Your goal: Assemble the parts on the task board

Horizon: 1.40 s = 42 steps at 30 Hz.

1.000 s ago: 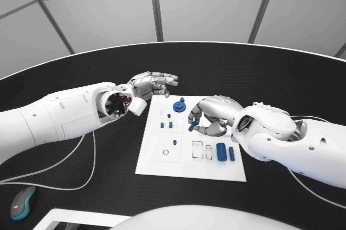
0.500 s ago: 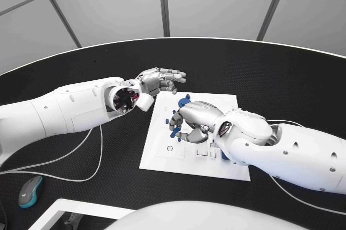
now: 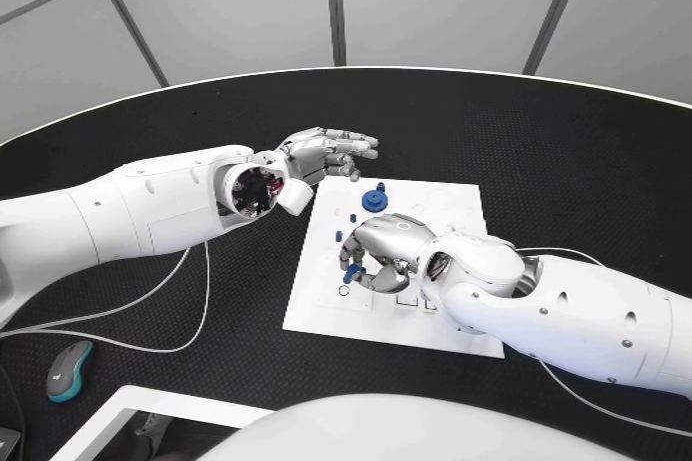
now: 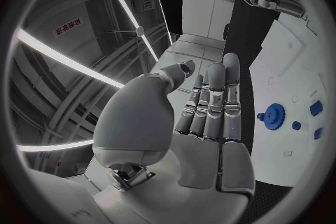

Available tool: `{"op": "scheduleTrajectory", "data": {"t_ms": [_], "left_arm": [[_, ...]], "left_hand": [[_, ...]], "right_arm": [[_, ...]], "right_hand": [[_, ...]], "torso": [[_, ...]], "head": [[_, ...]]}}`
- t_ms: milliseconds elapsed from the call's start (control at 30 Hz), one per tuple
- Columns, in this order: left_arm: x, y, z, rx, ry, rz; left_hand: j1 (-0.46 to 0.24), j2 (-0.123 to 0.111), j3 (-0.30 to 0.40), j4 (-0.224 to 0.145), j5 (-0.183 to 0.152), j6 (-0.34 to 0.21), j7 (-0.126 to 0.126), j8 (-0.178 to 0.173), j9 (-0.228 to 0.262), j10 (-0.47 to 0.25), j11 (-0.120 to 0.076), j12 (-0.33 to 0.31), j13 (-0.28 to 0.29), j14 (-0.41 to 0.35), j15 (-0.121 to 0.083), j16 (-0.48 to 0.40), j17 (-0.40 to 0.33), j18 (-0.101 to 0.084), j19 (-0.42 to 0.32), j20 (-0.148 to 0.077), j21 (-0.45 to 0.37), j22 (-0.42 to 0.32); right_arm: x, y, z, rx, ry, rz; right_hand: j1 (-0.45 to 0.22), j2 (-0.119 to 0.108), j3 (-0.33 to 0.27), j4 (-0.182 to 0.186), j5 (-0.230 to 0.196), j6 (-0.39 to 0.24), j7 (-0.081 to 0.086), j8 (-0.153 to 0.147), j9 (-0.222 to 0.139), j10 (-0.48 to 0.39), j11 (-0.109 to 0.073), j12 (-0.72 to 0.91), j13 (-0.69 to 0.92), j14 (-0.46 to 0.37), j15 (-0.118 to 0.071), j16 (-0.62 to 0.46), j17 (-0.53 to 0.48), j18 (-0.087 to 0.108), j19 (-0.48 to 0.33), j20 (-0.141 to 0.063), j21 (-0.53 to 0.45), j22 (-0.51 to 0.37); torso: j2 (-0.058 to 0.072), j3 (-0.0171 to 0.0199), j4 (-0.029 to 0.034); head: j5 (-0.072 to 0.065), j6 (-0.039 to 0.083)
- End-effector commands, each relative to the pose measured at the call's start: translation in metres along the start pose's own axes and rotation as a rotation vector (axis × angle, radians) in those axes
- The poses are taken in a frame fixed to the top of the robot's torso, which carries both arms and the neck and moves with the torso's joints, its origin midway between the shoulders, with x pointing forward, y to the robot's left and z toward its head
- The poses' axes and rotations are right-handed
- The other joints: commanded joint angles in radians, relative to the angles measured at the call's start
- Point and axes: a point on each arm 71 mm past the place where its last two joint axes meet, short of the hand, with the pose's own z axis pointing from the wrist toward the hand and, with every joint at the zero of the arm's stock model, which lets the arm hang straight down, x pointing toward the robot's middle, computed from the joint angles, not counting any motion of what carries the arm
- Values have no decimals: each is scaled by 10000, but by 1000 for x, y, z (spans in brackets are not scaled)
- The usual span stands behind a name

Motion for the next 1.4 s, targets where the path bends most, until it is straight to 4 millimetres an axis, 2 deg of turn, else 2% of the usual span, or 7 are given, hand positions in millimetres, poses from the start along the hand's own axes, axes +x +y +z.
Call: {"op": "scheduleTrajectory", "data": {"t_ms": [33, 267, 467, 800, 1067, 1400], "left_arm": [[0, 0, 0, -6, -9, 2], [1, 0, 0, -6, -2, 1], [1, 0, 0, -6, -4, 2], [2, 0, -1, -7, 8, 1], [2, 0, 0, -9, 17, 0], [3, 0, 0, -12, 35, -2]], "left_hand": [[42, 22, -60, 8, -39, -32, 55, 3, 17, -43, 0, 58, 14, -71, 31, 69, -14, 163, 7, 59, -41, -14], [46, 23, -62, 9, -39, -34, 56, 3, 19, -48, 0, 66, 16, -75, 31, 73, -19, 162, 6, 59, -42, -15], [46, 23, -62, 9, -39, -34, 56, 3, 19, -48, 0, 66, 16, -75, 31, 73, -19, 162, 6, 59, -42, -15], [46, 23, -62, 9, -39, -34, 56, 3, 19, -48, 0, 66, 16, -75, 31, 73, -19, 162, 6, 59, -42, -15], [46, 23, -62, 9, -39, -34, 56, 3, 19, -48, 0, 66, 16, -75, 31, 73, -19, 162, 6, 59, -42, -15], [46, 23, -62, 9, -39, -34, 56, 3, 19, -48, 0, 66, 16, -75, 31, 73, -19, 162, 6, 59, -42, -15]], "right_arm": [[2, 0, 2, 85, 111, -28], [8, -3, 6, 280, 326, -54], [12, -4, 8, 319, 432, -45], [18, -1, 12, 284, 480, 7], [20, 2, 15, 227, 484, 35], [24, 0, 18, 308, 693, 28]], "right_hand": [[3, 11, 56, -17, 51, 22, 66, 71, 226, 78, -25, -47, 6, 452, -27, 39, 8, -94, 416, -37, -26, 1390], [-2, 14, 59, -16, 57, 20, 69, 70, 228, 77, -22, -51, 7, 453, -25, 44, 15, -93, 416, -36, -31, 1389], [-2, 14, 59, -16, 57, 20, 69, 70, 228, 77, -22, -51, 7, 453, -25, 44, 15, -93, 416, -36, -31, 1389], [-8, 18, 66, -20, 72, 14, 72, 69, 231, 75, -19, -60, 8, 455, -22, 48, 21, -95, 418, -34, -19, 1394], [-9, 20, 72, -25, 84, 8, 74, 67, 233, 74, -16, -67, 9, 457, -21, 51, 25, -94, 418, -33, -25, 1393], [-12, 23, 80, -35, 103, 4, 79, 67, 237, 76, -14, -75, 12, 458, -18, 53, 28, -95, 419, -32, -20, 1396]], "torso": [[11, 2, 8], [1, -1, 5], [1, 4, -13], [2, 10, -5], [-10, 14, -18], [-17, 9, -23]], "head": [[33, -37], [153, -133], [207, -133], [280, -133], [314, -133], [292, -133]]}}
